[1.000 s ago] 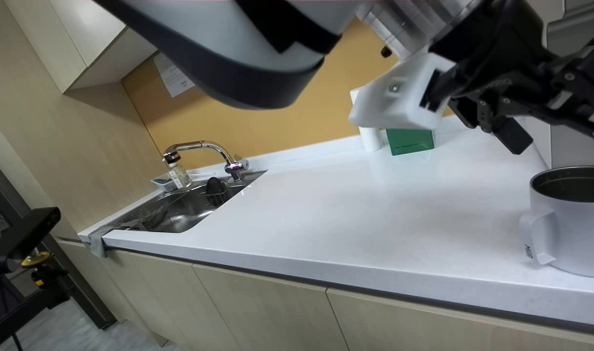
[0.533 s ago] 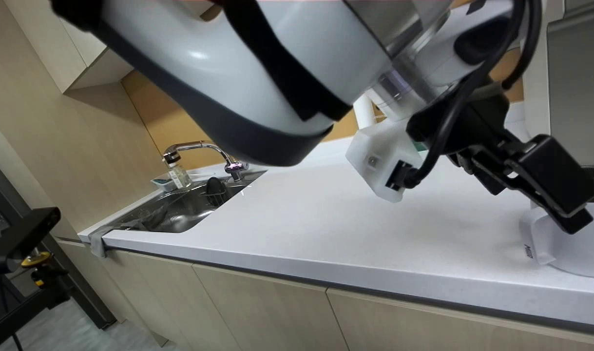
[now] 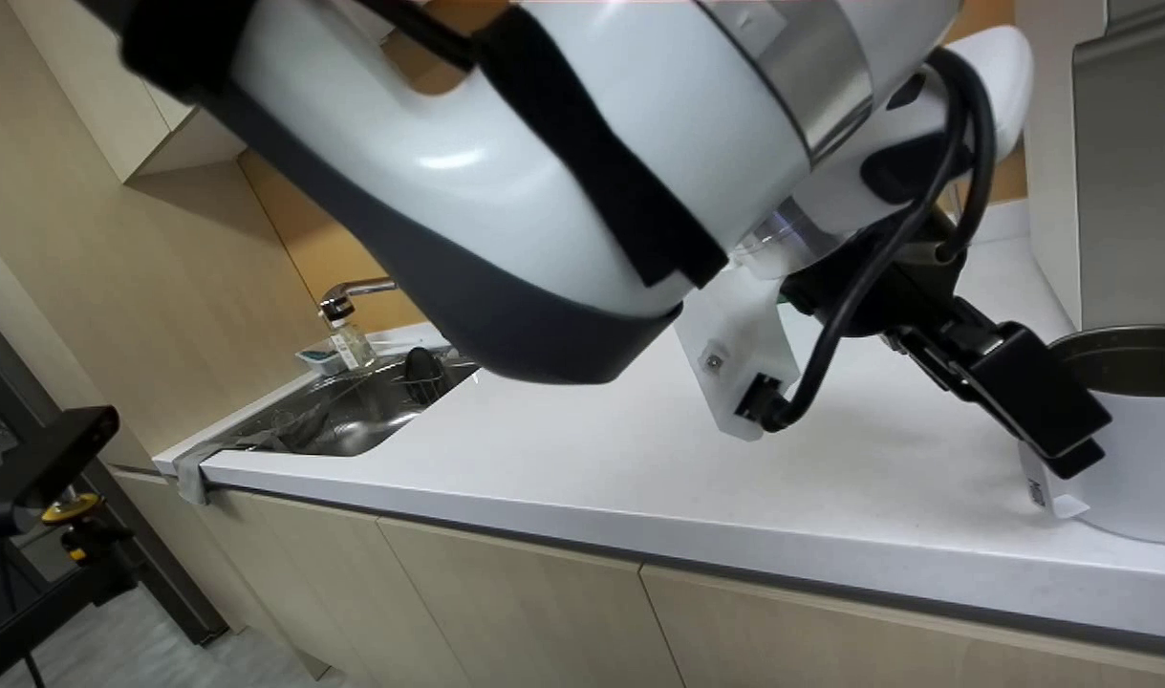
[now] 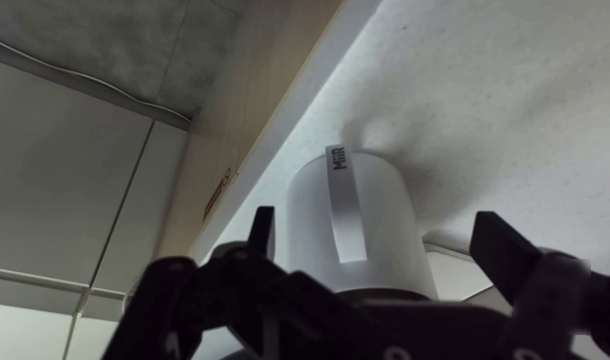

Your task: Put the white mug on the tray of the coffee maker, remove it and then put it on the counter

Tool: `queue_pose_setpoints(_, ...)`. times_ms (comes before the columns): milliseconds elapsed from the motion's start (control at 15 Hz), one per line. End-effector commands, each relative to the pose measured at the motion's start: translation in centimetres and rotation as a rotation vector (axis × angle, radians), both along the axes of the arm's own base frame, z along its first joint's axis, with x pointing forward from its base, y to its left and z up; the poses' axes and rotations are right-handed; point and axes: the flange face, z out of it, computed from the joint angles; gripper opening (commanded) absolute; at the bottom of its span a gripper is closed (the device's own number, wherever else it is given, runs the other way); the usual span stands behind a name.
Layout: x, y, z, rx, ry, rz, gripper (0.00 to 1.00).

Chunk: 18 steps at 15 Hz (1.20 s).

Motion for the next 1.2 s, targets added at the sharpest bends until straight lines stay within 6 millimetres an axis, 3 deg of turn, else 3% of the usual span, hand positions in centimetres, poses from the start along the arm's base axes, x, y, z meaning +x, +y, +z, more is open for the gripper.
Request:
queue_pose_setpoints(0, 0.1, -0.6, 0.3, -0.021, -0.043, -0.027, 0.73)
queue_pose_setpoints(667, -0.2, -1.3, -0.2, -0.058, -0.027, 0.019, 0.02)
queue_pose_setpoints(867, 0.1, -1.2, 0.5, -0.071, -0.034, 0.035, 0.04)
queue_pose_setpoints(1133, 1.3, -1.6, 3.2, -0.153, -0.047, 0.066, 0.04)
